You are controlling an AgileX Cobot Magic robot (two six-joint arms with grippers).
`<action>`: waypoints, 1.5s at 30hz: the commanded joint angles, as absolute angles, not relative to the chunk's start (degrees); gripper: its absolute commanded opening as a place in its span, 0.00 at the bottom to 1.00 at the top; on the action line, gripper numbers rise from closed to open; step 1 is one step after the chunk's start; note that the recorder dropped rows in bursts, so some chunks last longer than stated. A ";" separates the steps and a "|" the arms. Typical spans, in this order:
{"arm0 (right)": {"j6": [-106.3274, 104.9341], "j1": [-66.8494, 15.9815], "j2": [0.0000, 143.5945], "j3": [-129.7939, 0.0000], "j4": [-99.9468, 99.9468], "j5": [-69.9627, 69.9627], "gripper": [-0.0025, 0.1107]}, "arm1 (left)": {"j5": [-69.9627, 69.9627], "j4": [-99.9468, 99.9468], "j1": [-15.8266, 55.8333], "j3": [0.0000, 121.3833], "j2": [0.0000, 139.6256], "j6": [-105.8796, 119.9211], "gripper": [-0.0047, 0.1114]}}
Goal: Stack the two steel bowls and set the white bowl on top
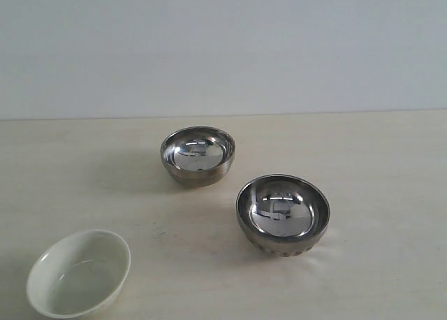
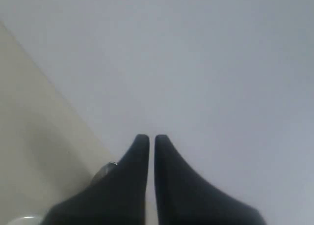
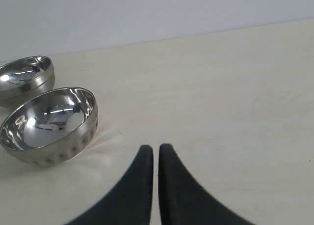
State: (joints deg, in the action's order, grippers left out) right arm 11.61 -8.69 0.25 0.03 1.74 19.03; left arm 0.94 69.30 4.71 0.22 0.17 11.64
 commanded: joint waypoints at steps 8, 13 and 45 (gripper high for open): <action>11.58 -8.53 0.00 0.00 2.10 18.45 0.02 | -0.32 65.36 4.55 6.21 0.00 13.32 0.07; 11.58 -8.53 0.00 0.00 2.10 18.45 0.02 | -17.20 56.95 4.55 26.25 18.30 22.17 0.07; 11.58 -8.53 0.00 0.00 2.10 18.45 0.02 | -32.00 51.14 8.70 72.46 105.50 40.28 0.49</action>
State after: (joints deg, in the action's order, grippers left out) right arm 11.61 -8.69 0.25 0.03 1.74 19.03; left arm -31.05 51.12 8.06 69.57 102.90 41.55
